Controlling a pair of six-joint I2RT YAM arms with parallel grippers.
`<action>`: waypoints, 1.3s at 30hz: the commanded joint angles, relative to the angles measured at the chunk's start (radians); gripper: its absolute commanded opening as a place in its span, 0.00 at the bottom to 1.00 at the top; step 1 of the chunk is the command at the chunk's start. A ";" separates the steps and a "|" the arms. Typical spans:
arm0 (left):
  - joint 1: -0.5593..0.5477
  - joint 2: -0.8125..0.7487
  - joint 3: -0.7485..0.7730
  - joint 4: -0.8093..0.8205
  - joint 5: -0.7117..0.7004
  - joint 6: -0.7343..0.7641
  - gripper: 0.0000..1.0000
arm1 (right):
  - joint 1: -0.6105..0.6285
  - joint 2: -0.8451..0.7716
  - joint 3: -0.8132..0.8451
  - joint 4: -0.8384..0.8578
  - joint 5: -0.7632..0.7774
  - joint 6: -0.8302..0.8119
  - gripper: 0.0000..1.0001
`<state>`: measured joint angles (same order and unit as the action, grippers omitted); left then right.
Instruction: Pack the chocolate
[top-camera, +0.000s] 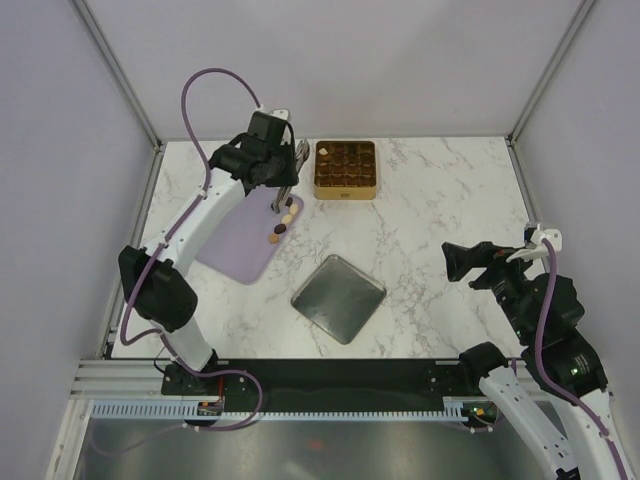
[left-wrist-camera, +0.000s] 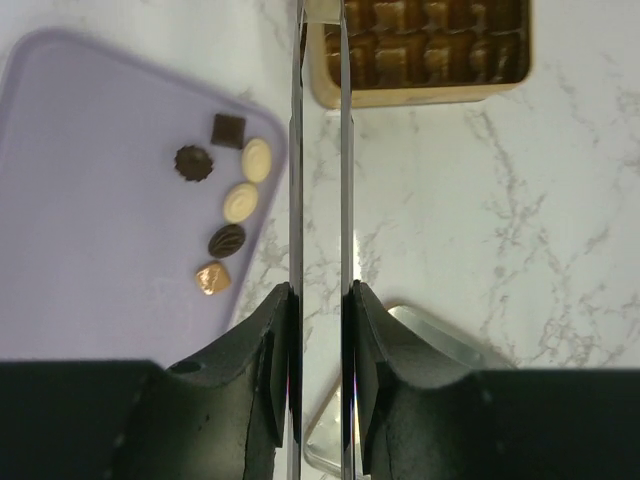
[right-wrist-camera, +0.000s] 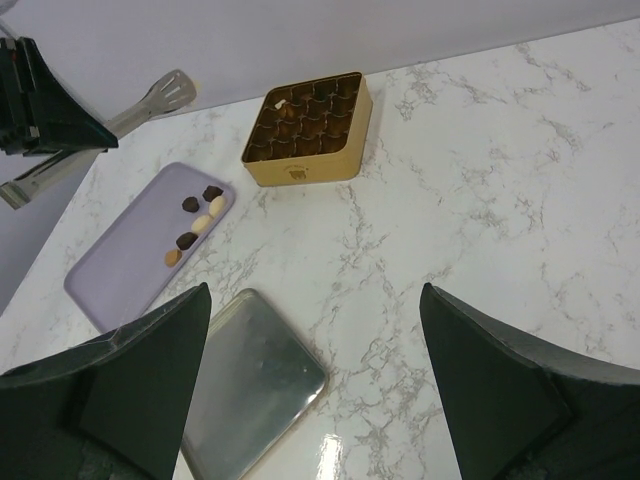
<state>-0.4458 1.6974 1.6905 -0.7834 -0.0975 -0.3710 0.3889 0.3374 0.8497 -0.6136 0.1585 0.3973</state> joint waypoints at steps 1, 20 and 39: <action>-0.050 0.062 0.106 0.021 0.027 0.047 0.33 | 0.004 0.017 0.034 0.029 -0.001 0.006 0.94; -0.085 0.407 0.390 0.085 0.041 0.126 0.34 | 0.004 0.041 0.040 0.049 0.009 -0.002 0.94; -0.083 0.535 0.472 0.118 -0.005 0.145 0.43 | 0.004 0.029 0.032 0.057 0.019 0.002 0.94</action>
<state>-0.5297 2.2322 2.1086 -0.7200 -0.0780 -0.2668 0.3889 0.3698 0.8558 -0.5903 0.1593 0.3965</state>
